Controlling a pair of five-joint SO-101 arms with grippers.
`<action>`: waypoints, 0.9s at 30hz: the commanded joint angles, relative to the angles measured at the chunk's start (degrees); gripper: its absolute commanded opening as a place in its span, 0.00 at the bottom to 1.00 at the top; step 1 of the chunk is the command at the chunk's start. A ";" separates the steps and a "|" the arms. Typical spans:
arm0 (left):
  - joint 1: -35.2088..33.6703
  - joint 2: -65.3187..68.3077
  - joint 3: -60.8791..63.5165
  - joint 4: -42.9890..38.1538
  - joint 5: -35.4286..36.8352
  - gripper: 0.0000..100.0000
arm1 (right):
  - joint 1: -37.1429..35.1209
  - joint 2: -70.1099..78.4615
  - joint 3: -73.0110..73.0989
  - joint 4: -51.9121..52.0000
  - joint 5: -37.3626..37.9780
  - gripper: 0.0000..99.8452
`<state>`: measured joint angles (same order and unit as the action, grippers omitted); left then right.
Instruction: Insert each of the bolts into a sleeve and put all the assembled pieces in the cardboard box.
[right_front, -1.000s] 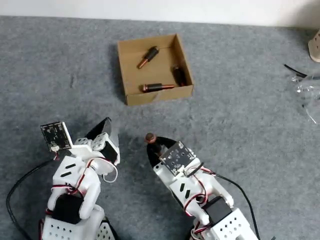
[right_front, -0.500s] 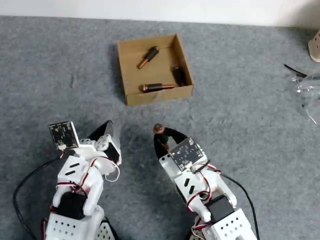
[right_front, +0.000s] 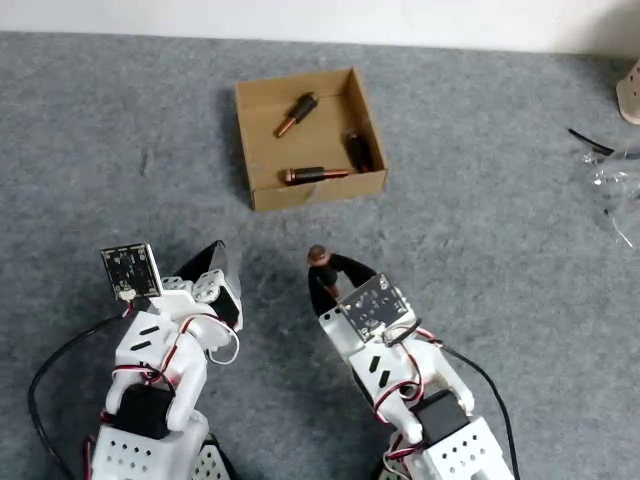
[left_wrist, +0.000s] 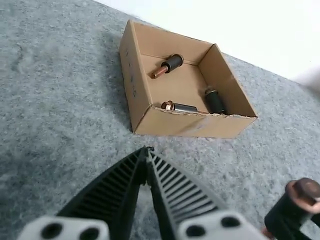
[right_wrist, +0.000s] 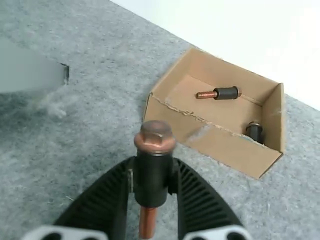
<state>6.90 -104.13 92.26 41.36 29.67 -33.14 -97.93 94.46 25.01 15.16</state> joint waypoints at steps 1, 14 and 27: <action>-0.75 -0.66 -0.40 -1.23 -0.09 0.01 | 1.01 0.40 -7.43 -2.42 0.26 0.00; -0.75 -0.66 -0.31 -1.23 -0.09 0.01 | 5.14 43.91 -40.22 -2.77 0.18 0.00; -0.40 -0.66 -0.22 -1.23 -0.09 0.01 | 15.78 92.09 -81.45 -2.42 0.18 0.00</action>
<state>6.90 -104.13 92.26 41.36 29.67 -20.48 -12.04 24.92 24.48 15.16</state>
